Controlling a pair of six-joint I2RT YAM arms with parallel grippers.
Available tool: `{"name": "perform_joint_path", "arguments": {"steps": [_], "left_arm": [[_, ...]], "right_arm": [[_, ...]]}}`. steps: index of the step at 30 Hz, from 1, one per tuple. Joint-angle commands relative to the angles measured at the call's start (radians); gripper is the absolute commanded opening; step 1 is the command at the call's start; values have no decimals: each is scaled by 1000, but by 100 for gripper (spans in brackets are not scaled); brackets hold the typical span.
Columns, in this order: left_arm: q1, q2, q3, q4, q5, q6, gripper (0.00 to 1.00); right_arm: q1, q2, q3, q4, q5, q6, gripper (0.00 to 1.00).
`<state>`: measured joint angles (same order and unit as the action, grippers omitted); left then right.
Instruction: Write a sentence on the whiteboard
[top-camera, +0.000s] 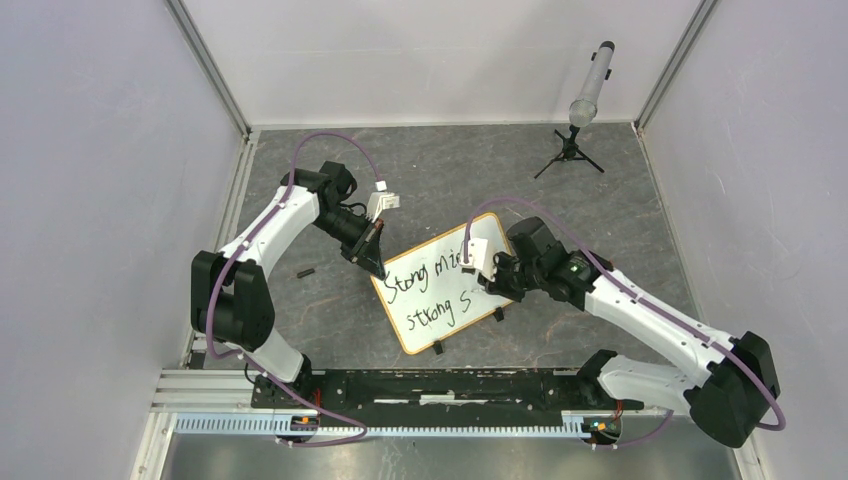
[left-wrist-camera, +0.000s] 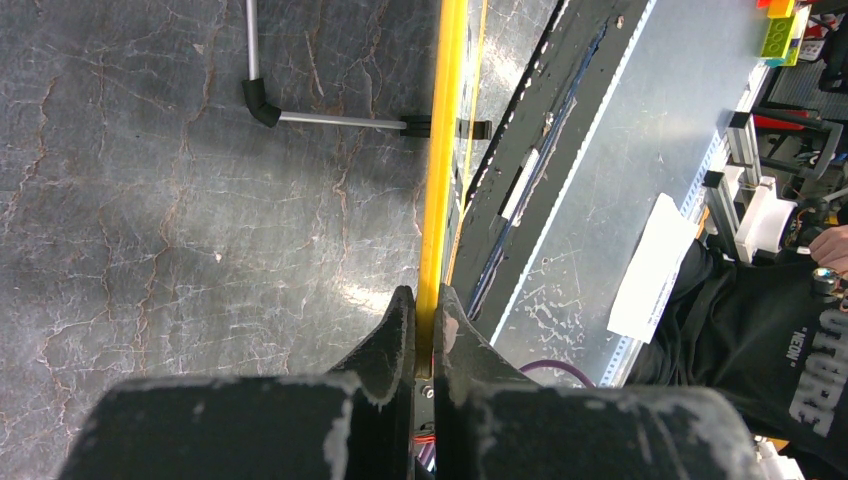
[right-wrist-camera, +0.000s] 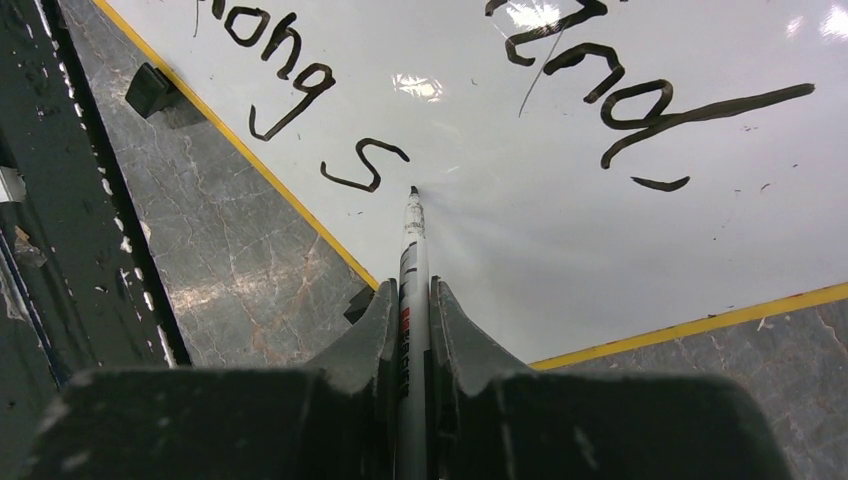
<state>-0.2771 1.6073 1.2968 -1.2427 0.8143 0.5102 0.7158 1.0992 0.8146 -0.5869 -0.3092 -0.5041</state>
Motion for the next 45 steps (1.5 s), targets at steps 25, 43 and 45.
{"name": "perform_joint_path", "arguments": {"steps": [25, 43, 45], "left_arm": [[-4, 6, 18, 61, -79, -9, 2], [-3, 1, 18, 62, -83, -7, 2], [-3, 3, 18, 61, -83, -7, 2]], "right_arm": [[-4, 1, 11, -1, 115, -42, 0], [18, 22, 55, 26, 35, -11, 0], [25, 20, 55, 30, 28, -7, 0]]}}
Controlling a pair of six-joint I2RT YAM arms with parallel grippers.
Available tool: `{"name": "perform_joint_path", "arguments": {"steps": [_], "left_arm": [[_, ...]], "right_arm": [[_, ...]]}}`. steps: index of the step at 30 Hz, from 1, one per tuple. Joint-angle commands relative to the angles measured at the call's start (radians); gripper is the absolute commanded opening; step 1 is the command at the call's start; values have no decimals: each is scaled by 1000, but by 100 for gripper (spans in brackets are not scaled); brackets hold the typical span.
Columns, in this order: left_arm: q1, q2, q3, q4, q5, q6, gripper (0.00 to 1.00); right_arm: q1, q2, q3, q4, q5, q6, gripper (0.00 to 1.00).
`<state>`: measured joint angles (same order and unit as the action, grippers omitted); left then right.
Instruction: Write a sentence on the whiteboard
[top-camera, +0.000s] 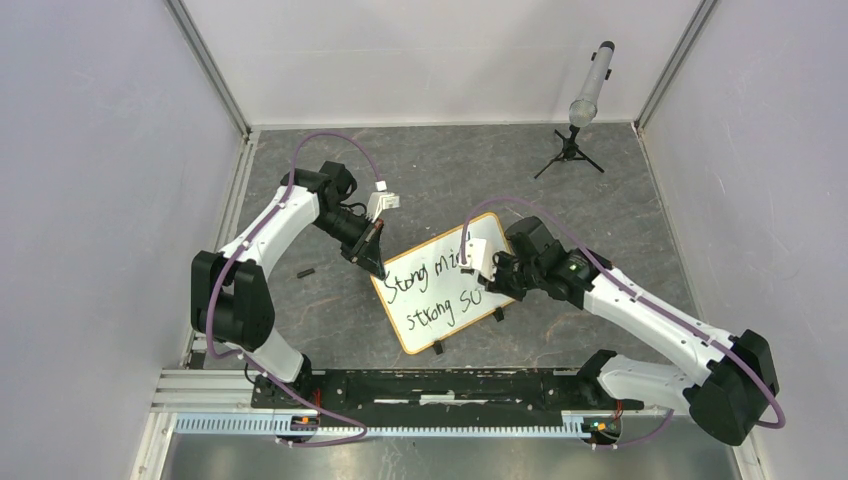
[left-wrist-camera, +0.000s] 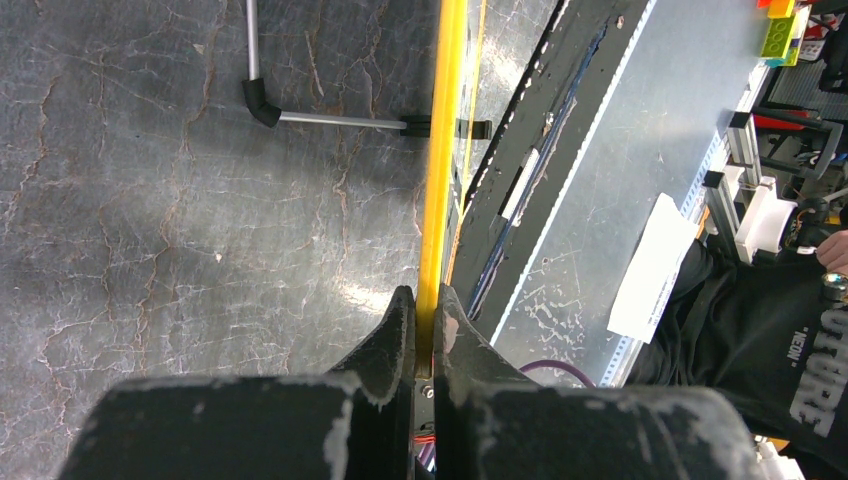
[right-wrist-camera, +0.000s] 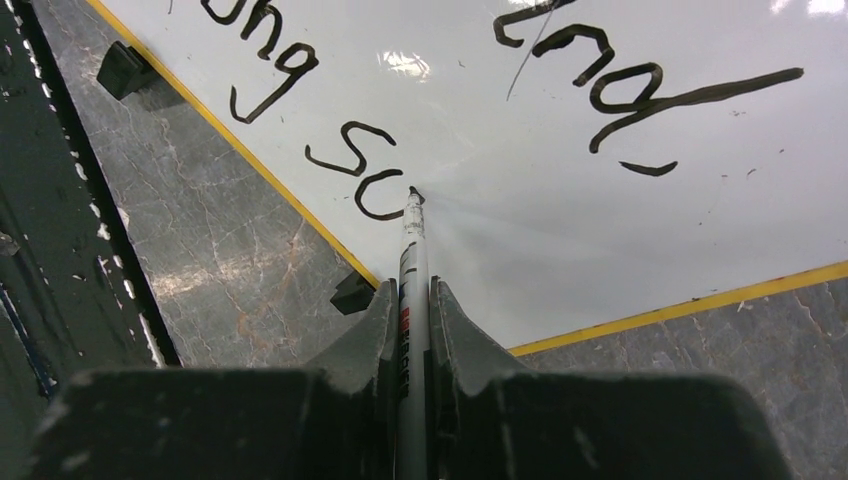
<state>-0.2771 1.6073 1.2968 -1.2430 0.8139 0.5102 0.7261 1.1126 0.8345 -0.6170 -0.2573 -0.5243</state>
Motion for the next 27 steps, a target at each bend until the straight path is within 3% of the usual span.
{"name": "perform_joint_path", "arguments": {"steps": [1, 13, 27], "left_arm": [[-4, 2, 16, 62, -82, -7, 2], [-4, 4, 16, 61, -84, -6, 2], [-4, 8, 13, 61, -73, -7, 2]], "right_arm": [[18, 6, 35, 62, -26, 14, 0], [37, -14, 18, 31, -46, 3, 0], [-38, -78, -22, -15, 5, -42, 0]]}}
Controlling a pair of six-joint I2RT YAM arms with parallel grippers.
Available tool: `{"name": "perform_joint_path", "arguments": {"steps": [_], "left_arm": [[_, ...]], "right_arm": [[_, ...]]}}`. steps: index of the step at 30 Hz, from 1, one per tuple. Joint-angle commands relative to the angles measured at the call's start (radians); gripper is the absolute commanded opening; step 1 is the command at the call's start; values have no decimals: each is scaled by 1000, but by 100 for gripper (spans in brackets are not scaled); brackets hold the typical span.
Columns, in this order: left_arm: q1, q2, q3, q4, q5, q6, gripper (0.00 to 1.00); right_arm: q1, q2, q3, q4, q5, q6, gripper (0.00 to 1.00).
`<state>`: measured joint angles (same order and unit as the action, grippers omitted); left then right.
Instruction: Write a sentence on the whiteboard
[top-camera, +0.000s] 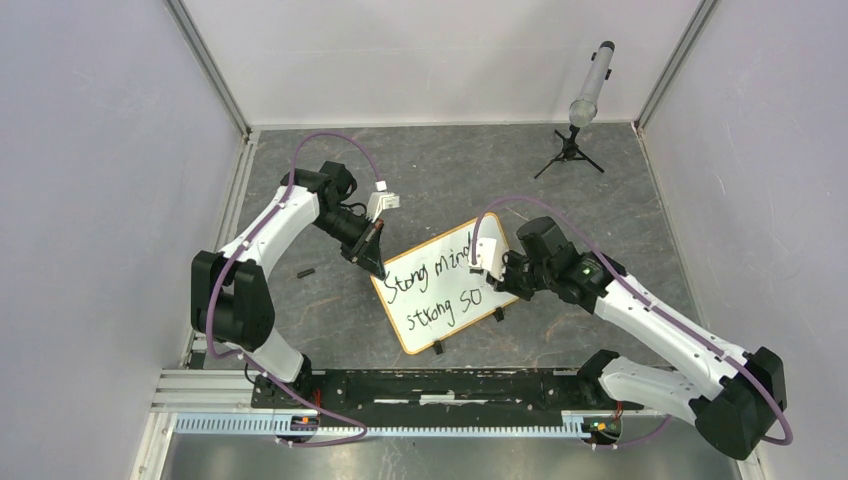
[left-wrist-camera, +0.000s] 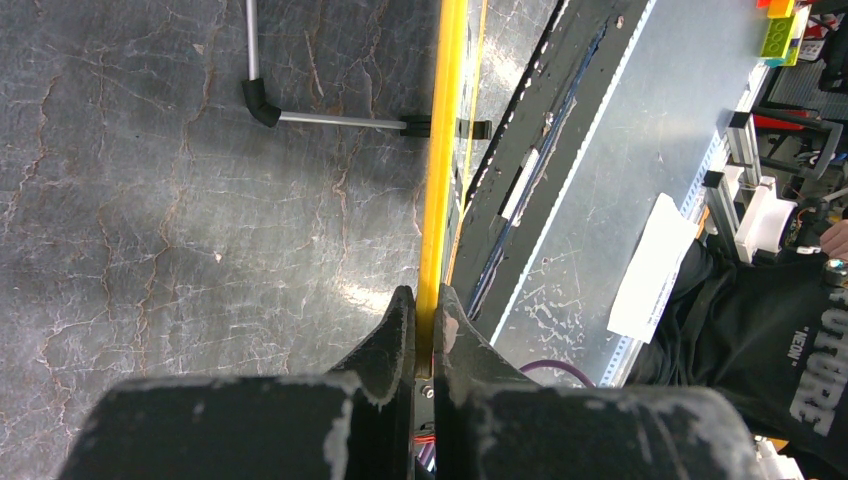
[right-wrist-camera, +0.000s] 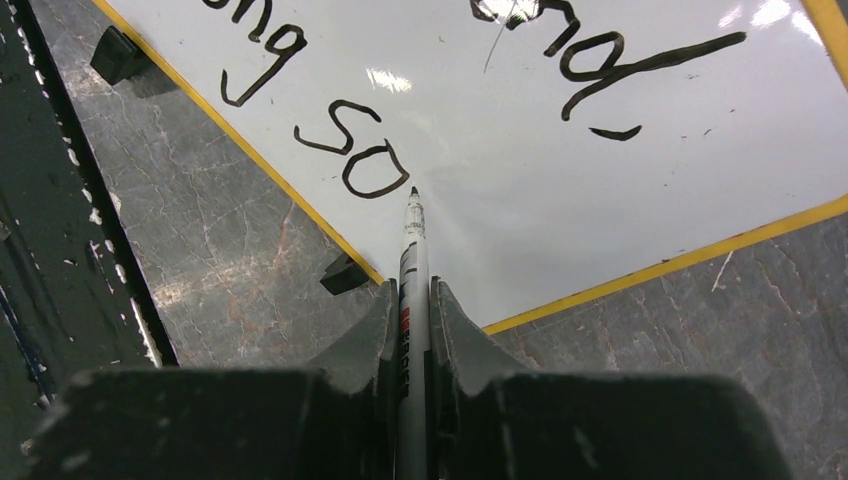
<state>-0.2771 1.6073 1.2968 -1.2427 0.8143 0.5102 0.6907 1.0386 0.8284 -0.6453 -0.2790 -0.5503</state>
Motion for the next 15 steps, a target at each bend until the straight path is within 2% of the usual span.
{"name": "perform_joint_path", "arguments": {"steps": [1, 10, 15], "left_arm": [[-4, 9, 15, 61, -73, -6, 2], [-3, 1, 7, 63, -81, -6, 3], [-3, 0, 6, 63, -83, -4, 2]], "right_arm": [[-2, 0, -17, 20, 26, -16, 0], [-2, 43, -9, 57, 15, -11, 0], [-4, 43, -17, 76, 72, -6, 0]]}}
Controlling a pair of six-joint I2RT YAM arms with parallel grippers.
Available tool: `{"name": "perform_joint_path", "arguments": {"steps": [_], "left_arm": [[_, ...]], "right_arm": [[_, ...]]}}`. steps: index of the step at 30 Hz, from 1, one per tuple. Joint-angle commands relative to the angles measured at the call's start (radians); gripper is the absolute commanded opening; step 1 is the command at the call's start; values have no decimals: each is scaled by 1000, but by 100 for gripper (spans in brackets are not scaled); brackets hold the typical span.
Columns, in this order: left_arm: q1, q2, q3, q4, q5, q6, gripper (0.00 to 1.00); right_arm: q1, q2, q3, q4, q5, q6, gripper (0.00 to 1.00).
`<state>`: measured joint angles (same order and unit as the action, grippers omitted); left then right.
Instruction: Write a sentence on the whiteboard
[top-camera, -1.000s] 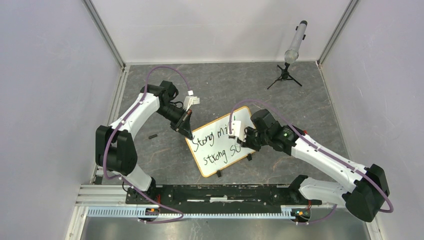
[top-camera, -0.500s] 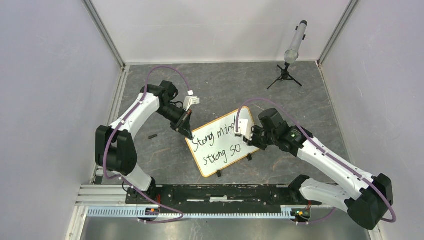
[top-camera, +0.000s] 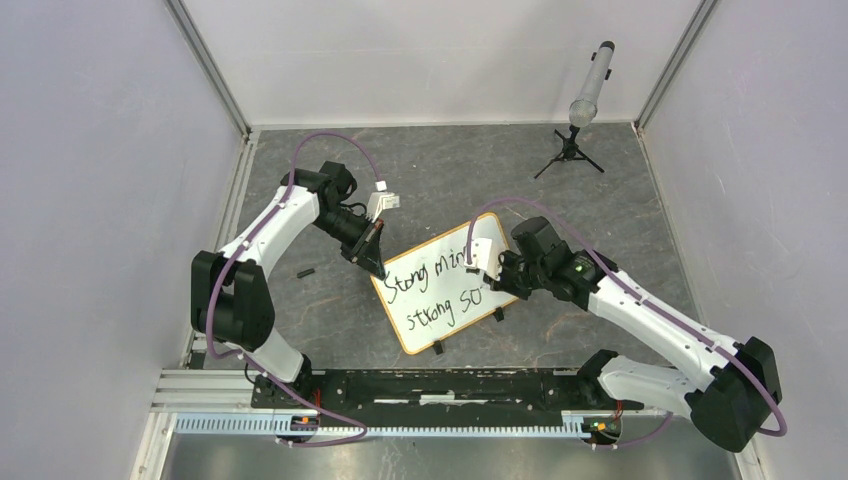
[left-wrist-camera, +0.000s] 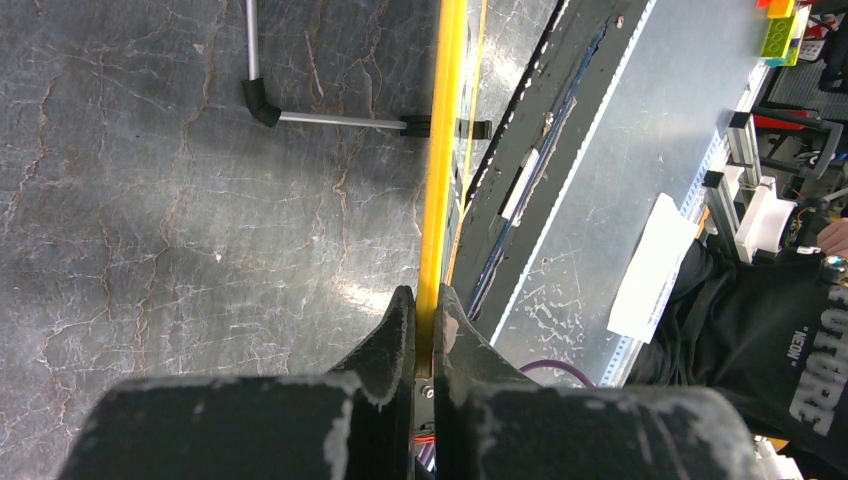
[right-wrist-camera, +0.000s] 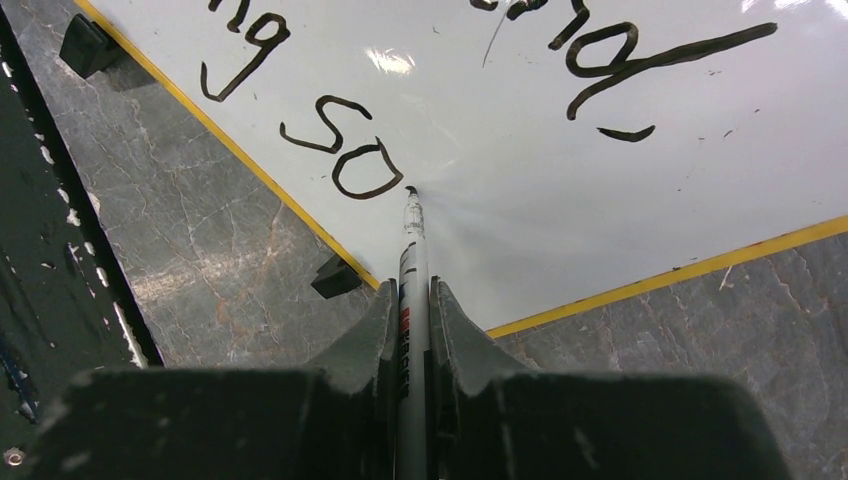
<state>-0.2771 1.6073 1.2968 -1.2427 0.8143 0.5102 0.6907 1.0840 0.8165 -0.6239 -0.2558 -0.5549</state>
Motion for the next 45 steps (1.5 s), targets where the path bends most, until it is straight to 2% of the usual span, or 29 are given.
{"name": "perform_joint_path", "arguments": {"steps": [1, 10, 22, 29, 45], "left_arm": [[-3, 2, 6, 63, -83, -4, 2], [-3, 5, 6, 62, -83, -5, 2], [-2, 11, 9, 63, -83, -5, 2], [-3, 11, 13, 62, -83, -6, 2], [-3, 8, 14, 63, -84, -4, 2]], "right_arm": [[-6, -2, -6, 55, 57, -2, 0], [-20, -19, -45, 30, 75, -14, 0], [-19, -12, -76, 6, 14, -36, 0], [-37, -10, -30, -6, 85, -58, 0], [-62, 14, 61, 10, 89, -48, 0]]}}
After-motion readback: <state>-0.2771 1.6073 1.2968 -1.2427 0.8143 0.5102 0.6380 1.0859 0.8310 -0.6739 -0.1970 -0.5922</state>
